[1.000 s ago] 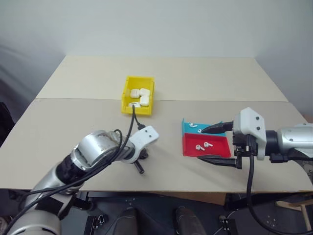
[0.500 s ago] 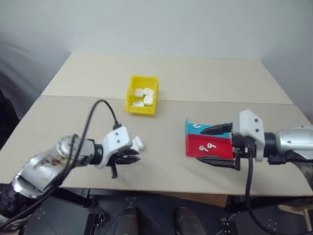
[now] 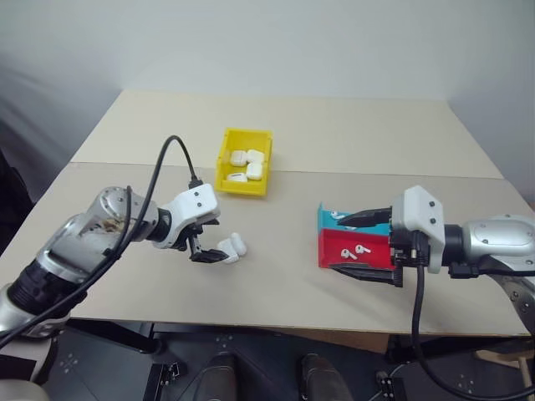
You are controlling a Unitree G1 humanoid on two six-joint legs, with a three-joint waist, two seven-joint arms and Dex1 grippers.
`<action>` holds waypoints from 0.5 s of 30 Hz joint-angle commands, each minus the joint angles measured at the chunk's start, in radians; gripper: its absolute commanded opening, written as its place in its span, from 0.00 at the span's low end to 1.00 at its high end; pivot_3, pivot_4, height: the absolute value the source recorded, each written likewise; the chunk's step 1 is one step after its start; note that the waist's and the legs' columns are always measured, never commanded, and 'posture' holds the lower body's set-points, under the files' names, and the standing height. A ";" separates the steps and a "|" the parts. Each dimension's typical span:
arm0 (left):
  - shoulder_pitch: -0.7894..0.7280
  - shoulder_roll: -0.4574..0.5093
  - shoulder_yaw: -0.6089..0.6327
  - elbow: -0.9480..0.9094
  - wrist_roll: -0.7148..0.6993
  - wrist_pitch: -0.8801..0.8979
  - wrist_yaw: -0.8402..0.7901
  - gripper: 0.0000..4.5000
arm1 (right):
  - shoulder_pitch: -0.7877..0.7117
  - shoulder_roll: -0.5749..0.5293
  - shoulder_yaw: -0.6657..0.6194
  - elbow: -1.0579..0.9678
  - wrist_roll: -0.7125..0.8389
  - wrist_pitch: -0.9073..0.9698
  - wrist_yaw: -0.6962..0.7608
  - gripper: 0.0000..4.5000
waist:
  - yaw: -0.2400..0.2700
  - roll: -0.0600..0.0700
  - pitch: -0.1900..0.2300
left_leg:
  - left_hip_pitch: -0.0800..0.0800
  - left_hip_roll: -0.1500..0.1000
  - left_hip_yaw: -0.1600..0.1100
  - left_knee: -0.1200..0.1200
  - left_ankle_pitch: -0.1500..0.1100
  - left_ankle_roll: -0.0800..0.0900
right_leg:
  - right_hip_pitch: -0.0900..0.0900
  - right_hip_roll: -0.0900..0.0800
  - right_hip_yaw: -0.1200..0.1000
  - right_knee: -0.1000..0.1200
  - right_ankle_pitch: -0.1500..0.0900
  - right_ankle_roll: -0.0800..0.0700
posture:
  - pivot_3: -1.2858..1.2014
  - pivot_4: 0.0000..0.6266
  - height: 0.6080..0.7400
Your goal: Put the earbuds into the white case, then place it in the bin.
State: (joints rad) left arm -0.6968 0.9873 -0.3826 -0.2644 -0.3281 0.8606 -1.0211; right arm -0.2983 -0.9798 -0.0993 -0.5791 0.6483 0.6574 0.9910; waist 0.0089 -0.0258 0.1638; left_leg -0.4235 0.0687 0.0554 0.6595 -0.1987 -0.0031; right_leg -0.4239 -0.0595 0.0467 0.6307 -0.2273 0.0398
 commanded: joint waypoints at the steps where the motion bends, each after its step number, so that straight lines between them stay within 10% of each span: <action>1: -0.073 -0.001 -0.006 0.018 0.004 0.081 -0.050 0.99 | -0.006 -0.002 -0.036 -0.024 0.011 -0.006 -0.010 1.00 | -0.001 0.000 0.000 | 0.000 0.000 0.000 0.000 0.000 0.000 | 0.000 0.000 0.000 0.000 0.002 0.004 | 0.52 0.24 1.00; 15: -0.246 -0.063 -0.235 0.009 0.082 0.345 -0.070 0.99 | -0.031 -0.001 -0.032 -0.022 0.028 0.009 -0.019 1.00 | -0.001 0.000 0.000 | 0.000 0.000 -0.001 0.000 0.000 0.000 | 0.000 0.000 0.000 0.001 0.002 0.004 | 0.52 0.24 1.00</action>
State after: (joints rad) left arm -0.9068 0.9258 -0.6092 -0.2384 -0.2635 1.1851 -1.0901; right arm -0.3089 -0.9797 -0.1010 -0.5800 0.6521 0.6621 0.9777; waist 0.0082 -0.0260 0.1639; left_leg -0.4237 0.0687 0.0546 0.6599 -0.1987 -0.0030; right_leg -0.4240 -0.0590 0.0468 0.6315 -0.2251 0.0442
